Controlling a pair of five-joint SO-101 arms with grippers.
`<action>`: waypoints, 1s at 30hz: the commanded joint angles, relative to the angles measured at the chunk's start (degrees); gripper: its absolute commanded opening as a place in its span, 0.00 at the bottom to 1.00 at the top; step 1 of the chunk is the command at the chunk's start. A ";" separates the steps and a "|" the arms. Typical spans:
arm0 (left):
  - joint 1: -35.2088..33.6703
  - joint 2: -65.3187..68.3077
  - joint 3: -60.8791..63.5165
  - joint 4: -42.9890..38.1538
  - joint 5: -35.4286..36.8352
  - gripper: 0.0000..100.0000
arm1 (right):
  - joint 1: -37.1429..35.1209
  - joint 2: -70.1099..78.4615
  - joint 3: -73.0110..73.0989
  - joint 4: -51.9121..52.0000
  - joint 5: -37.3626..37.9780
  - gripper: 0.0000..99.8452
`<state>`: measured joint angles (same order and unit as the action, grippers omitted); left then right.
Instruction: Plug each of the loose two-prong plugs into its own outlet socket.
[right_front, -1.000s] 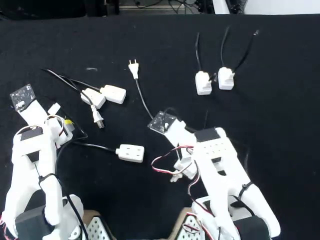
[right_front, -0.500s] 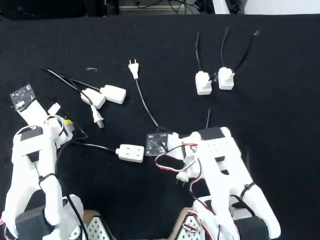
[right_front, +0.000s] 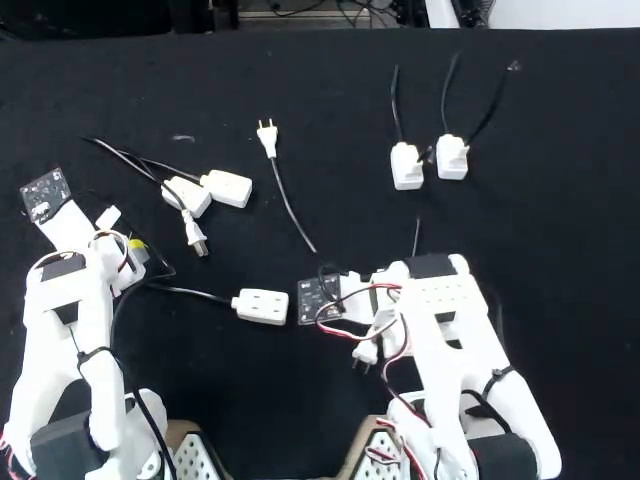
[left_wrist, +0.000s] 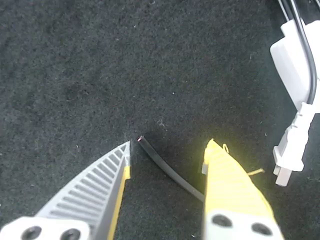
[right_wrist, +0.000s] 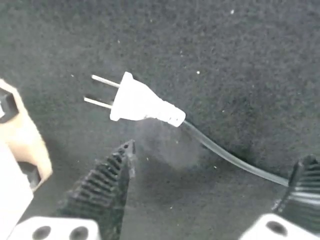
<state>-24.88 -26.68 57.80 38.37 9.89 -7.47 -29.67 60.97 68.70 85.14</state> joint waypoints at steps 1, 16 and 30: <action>0.40 -1.14 -0.31 -0.79 -0.70 0.24 | 1.14 0.04 -1.89 1.76 0.35 0.46; 0.40 -1.14 -0.22 -0.79 -0.70 0.24 | 0.70 0.04 -1.01 3.52 -24.18 0.03; 0.40 -1.14 -0.22 -0.79 -0.70 0.24 | -11.34 0.04 5.41 -0.26 -28.13 0.09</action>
<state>-24.88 -26.68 57.80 38.37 9.89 -14.77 -29.67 65.89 71.43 60.62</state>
